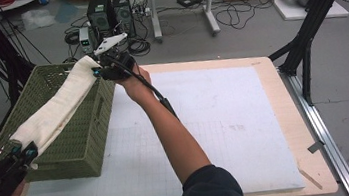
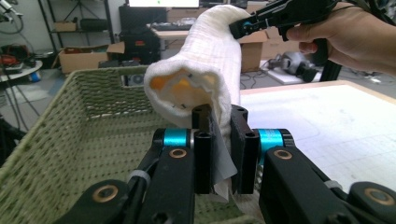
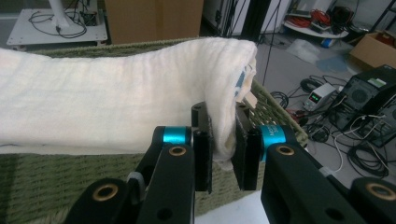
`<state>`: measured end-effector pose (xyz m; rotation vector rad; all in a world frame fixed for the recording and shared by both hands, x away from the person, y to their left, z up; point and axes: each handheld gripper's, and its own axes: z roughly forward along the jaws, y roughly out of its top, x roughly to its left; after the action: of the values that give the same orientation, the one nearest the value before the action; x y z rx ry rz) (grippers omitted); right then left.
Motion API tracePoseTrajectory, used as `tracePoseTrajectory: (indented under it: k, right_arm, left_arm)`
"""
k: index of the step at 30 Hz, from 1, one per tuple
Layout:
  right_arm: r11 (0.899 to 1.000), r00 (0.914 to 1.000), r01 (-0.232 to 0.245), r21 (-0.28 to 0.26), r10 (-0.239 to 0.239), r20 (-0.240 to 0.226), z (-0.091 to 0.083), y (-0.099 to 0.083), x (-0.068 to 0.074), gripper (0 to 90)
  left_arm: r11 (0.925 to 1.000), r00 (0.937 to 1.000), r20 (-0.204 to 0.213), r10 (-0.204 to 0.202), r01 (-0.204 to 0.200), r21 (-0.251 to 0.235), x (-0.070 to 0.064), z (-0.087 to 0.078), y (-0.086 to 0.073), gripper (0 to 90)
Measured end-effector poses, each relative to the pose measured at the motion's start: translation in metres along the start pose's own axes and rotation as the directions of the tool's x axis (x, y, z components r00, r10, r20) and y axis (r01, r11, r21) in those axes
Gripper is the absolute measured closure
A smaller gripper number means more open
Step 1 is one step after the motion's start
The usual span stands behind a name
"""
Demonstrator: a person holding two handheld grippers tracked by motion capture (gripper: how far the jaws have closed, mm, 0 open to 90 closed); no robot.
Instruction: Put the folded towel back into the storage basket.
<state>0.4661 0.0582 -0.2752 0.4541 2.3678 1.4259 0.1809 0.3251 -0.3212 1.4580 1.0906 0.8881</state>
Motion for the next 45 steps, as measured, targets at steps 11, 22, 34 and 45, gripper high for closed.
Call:
tracePoseTrajectory:
  k: [11,22,34,45]
  right_arm:
    - [1.0,0.9995,-0.003,0.018,0.002,0.031,0.028,0.006,0.008,80.4]
    - [0.999,0.9977,-0.036,0.034,0.034,0.059,0.055,0.004,0.012,79.5]
    - [0.996,0.9959,-0.069,0.048,0.066,0.061,0.044,0.005,0.011,53.4]
    - [0.995,0.995,-0.098,0.035,0.099,-0.014,-0.009,-0.003,-0.006,36.8]
  left_arm:
    - [0.9984,0.9981,-0.061,0.008,-0.004,0.057,0.023,0.006,0.0,80.8]
    - [0.9906,0.9936,-0.113,0.008,0.008,0.137,0.045,0.016,-0.005,77.3]
    - [0.9945,0.9883,-0.144,-0.051,0.063,0.084,0.042,0.002,0.003,29.8]
    - [0.9942,0.9951,0.005,-0.098,0.098,0.044,0.018,0.023,0.008,18.9]
